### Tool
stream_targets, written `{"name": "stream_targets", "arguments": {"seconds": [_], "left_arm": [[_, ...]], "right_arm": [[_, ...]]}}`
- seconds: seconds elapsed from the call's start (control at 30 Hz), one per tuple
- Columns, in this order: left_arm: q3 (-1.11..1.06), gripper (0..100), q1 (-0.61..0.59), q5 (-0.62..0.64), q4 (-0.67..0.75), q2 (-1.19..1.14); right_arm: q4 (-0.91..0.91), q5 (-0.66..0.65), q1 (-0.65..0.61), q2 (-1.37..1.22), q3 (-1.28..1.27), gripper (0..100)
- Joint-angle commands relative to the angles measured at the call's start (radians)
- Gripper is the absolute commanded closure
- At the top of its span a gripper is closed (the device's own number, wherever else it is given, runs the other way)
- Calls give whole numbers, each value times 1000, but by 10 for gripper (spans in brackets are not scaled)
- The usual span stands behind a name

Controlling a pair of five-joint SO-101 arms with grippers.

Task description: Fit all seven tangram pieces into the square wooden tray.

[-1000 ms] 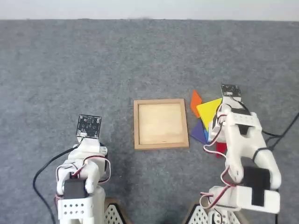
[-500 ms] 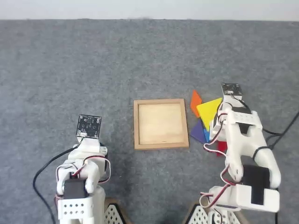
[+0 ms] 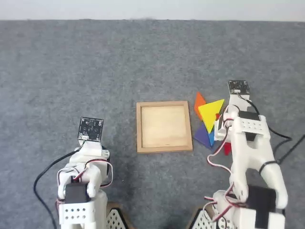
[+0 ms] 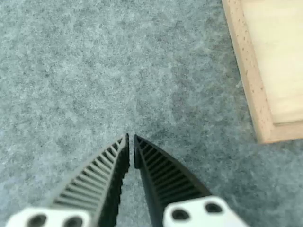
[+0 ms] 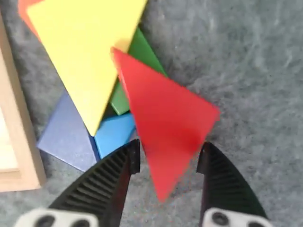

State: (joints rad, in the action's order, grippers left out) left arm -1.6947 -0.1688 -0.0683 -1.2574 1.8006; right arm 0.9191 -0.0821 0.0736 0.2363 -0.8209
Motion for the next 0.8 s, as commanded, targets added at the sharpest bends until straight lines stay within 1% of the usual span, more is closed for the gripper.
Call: {"name": "stream_targets", "arguments": {"seconds": [0.0, 0.13, 0.17, 0.3, 0.33, 0.47, 0.77], "left_arm": [[10, 979, 6, -2, -3, 17], [10, 979, 6, -2, -3, 17], [10, 979, 6, -2, -3, 17], [10, 979, 6, -2, -3, 17], [10, 979, 6, -2, -3, 17], [10, 979, 6, -2, -3, 17], [10, 979, 6, -2, -3, 17]], "right_arm": [[18, -11, 7, 74, -6, 810], [73, -20, 7, 77, 44, 802], [85, -23, 7, 70, 72, 784], [139, -97, 7, 30, 164, 648], [153, -112, 7, 12, 186, 630], [125, -138, 1, -90, 224, 652], [15, -144, -1, -277, 227, 653]]}}
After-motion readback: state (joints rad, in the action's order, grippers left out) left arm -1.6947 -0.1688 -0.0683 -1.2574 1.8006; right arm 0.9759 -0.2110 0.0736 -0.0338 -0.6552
